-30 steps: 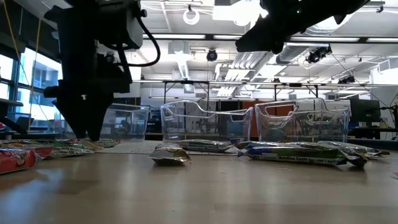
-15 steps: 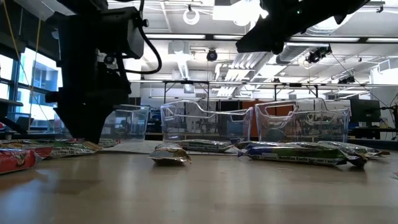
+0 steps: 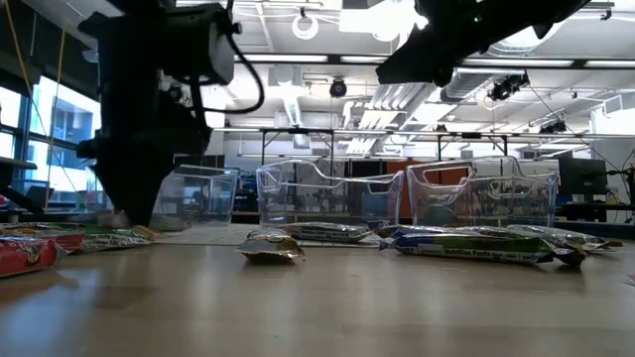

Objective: Pick and place Granola Bars by type
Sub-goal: Put the red granola bar into the left transparent bin

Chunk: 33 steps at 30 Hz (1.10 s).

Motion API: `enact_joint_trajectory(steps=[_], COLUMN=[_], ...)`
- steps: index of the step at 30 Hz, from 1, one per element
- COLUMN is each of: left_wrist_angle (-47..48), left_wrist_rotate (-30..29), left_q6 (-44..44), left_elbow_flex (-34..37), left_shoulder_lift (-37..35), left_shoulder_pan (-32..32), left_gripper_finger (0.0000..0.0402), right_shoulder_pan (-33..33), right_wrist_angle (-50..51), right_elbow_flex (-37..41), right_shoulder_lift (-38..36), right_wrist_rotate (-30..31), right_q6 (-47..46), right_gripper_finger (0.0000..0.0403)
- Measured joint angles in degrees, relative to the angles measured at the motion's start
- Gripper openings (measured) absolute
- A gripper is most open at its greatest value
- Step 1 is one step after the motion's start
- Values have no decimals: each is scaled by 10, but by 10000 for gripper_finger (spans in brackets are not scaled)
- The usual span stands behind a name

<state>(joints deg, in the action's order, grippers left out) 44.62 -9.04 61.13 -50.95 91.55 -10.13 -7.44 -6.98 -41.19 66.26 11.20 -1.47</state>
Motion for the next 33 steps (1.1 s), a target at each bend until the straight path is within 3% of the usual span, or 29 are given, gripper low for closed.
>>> enact_joint_trajectory(steps=[3, 7, 16, 21, 27, 33], left_wrist_angle=[47, 144, 460, 412, 448, 380], left_wrist_rotate=[-8, -67, -309, -326, -363, -371], left_q6=[-35, -79, -61, -180, -196, -243], left_elbow_flex=[-42, -122, -297, -305, -288, -227], left_shoulder_lift=[0, 0, -1, -32, -48, -49], left_shoulder_pan=[0, 0, 9, 63, 195, 330], left_gripper_finger=[96, 96, 96, 96, 96, 96], right_shoulder_pan=[0, 0, 0, 0, 0, 0], right_wrist_angle=[-1, -1, -1, 1, 1, 0], right_elbow_flex=[0, 0, 0, 0, 0, 0], right_shoulder_lift=[0, 0, 0, 0, 6, 24], right_wrist_rotate=[0, 0, 0, 0, 0, 0], right_q6=[0, 0, 0, 0, 0, 0], right_gripper_finger=[129, 129, 129, 129, 129, 129])
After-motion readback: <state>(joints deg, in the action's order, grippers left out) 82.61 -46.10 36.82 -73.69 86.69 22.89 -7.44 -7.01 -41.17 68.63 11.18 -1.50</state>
